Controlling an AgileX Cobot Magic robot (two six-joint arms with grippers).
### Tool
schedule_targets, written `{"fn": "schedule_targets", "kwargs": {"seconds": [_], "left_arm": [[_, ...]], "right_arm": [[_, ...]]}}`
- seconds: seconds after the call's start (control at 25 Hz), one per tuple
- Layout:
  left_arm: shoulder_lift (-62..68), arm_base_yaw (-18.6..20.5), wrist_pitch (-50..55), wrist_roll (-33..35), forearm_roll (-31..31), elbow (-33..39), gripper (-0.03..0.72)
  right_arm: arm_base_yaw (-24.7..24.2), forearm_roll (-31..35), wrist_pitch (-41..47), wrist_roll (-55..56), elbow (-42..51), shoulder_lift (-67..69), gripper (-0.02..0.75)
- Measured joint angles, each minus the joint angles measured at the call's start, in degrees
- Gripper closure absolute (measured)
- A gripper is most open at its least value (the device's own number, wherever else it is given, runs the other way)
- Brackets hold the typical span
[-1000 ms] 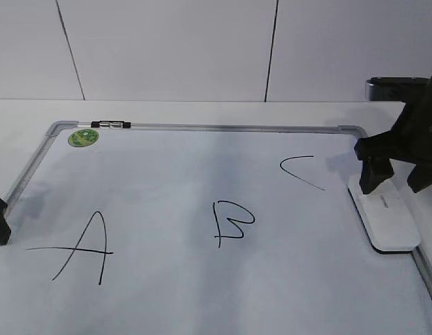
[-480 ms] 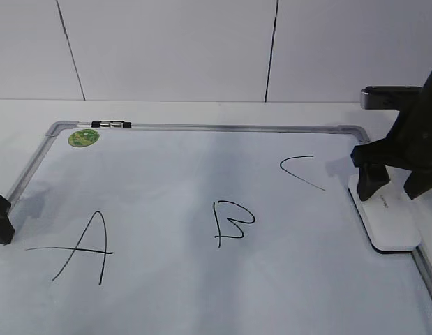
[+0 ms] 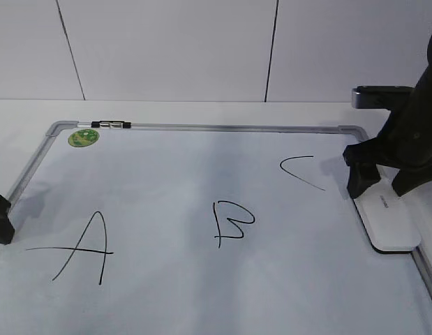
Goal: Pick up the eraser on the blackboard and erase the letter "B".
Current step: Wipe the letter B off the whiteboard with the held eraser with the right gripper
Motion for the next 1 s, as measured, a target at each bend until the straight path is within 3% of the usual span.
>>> {"fn": "schedule_targets", "kwargs": {"seconds": [1.0], "left_arm": [[0.0,0.0,0.2,0.0,0.0,-0.1,0.148]], "right_arm": [[0.0,-1.81,2.96,5.73,-0.34,4.6,0.104]]}}
